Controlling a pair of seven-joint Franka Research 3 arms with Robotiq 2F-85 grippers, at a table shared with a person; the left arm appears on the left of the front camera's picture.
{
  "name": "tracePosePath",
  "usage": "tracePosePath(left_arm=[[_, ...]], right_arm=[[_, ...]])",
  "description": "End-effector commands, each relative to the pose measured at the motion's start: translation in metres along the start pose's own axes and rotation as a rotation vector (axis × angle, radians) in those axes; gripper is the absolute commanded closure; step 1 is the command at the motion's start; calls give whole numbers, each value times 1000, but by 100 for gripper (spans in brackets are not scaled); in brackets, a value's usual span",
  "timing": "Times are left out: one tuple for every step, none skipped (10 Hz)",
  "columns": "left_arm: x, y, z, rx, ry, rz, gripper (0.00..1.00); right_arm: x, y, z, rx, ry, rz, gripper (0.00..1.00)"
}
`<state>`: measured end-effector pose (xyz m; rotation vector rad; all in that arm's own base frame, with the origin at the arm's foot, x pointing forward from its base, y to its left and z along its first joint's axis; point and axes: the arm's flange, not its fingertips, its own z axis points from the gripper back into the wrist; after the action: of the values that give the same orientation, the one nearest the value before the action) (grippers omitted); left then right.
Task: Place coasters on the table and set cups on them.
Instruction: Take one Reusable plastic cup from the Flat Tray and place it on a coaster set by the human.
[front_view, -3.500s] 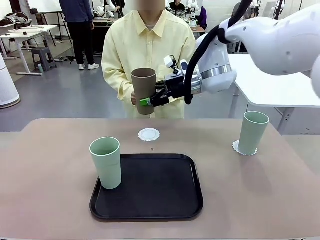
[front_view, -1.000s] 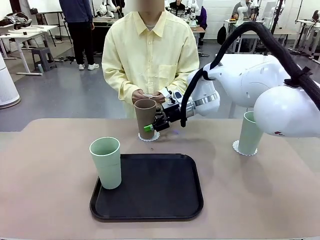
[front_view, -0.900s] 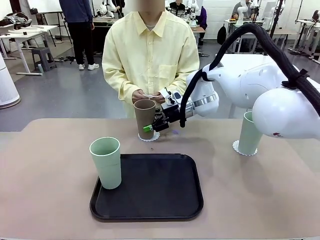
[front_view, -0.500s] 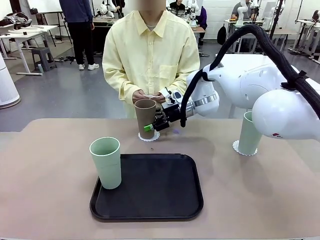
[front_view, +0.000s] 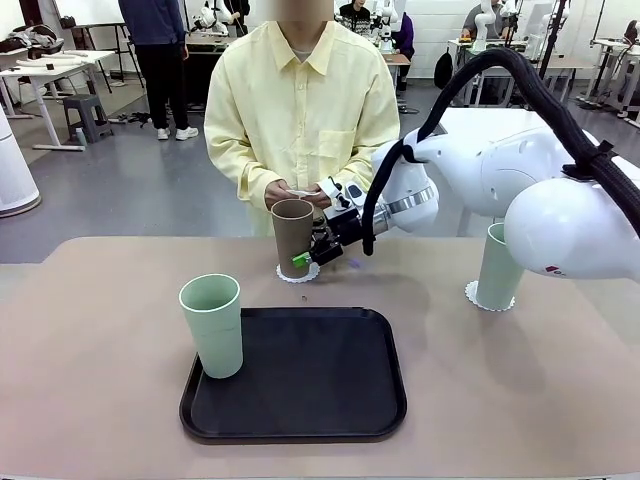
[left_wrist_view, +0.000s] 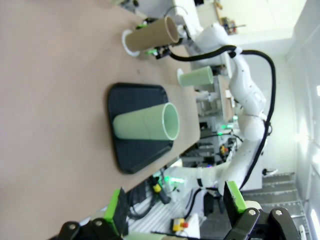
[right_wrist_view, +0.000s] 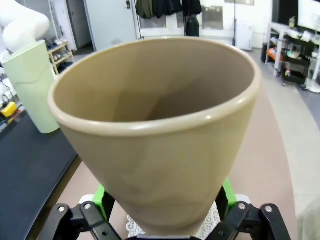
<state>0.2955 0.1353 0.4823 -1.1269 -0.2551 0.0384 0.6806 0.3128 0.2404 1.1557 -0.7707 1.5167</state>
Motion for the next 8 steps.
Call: tracePosePath(left_arm=[[1, 0, 0, -15, -6, -11, 0], [1, 0, 0, -15, -6, -11, 0], [1, 0, 0, -15, -6, -11, 0], [1, 0, 0, -15, -6, -11, 0], [1, 0, 0, -15, -6, -11, 0], [1, 0, 0, -15, -6, -11, 0], [1, 0, 0, -15, -6, -11, 0], [1, 0, 0, -15, -6, -11, 0]], right_arm=[[10, 0, 5, -12, 73, -38, 0], [10, 2, 7, -29, 107, -51, 0], [11, 4, 10, -39, 132, -56, 0], [12, 8, 13, -48, 161, -63, 0], [13, 10, 18, -61, 193, -68, 0], [13, 13, 23, -65, 219, -79, 0], [13, 17, 28, -76, 249, -102, 0], [15, 21, 34, -92, 276, -119, 0]])
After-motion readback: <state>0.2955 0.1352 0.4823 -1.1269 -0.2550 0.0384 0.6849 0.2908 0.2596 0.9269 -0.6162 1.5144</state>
